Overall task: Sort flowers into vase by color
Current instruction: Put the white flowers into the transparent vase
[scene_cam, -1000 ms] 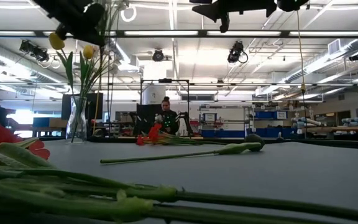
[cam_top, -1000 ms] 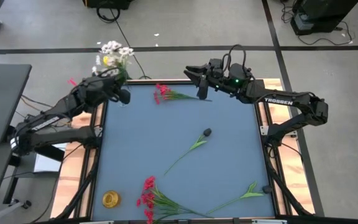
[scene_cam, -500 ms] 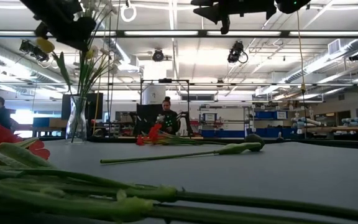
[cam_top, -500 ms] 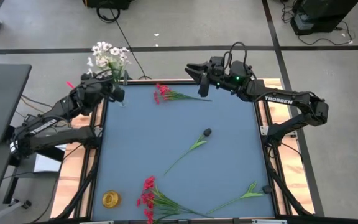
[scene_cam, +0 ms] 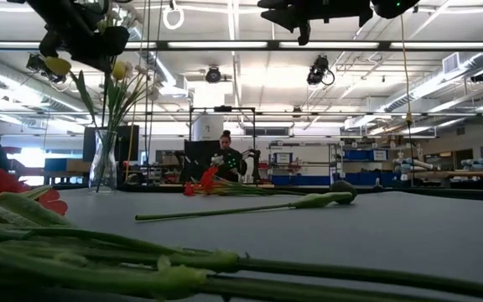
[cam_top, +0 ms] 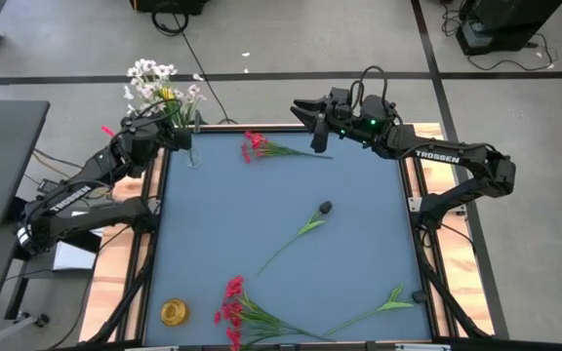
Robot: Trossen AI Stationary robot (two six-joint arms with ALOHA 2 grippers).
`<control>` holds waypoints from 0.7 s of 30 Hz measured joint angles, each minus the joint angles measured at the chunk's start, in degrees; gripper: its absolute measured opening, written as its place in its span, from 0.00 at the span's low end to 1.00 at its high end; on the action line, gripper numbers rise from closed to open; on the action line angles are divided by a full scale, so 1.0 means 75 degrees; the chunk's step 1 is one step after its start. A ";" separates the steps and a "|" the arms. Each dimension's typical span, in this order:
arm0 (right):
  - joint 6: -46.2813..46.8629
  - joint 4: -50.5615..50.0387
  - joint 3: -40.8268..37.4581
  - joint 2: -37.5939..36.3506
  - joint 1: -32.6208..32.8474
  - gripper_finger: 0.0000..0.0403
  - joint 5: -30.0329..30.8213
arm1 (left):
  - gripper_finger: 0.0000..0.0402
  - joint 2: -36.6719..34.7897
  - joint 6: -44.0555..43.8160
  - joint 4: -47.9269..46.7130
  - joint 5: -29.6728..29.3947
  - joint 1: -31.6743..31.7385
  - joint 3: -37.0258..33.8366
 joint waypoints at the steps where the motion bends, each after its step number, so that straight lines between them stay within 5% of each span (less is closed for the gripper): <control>1: -0.0027 -0.0005 0.0000 0.0000 0.0000 0.33 -0.0006 | 0.04 0.0067 -0.0059 0.0000 0.0007 0.0000 0.0000; 12: -0.0097 -0.0261 0.0000 0.0000 0.0000 0.33 -0.0317 | 0.07 0.0568 -0.0663 -0.0037 0.0033 -0.0009 -0.0003; 21: -0.0101 -0.0478 0.0000 0.0000 0.0000 0.33 -0.0322 | 0.36 0.0452 -0.1678 -0.0817 0.0791 -0.0009 -0.0002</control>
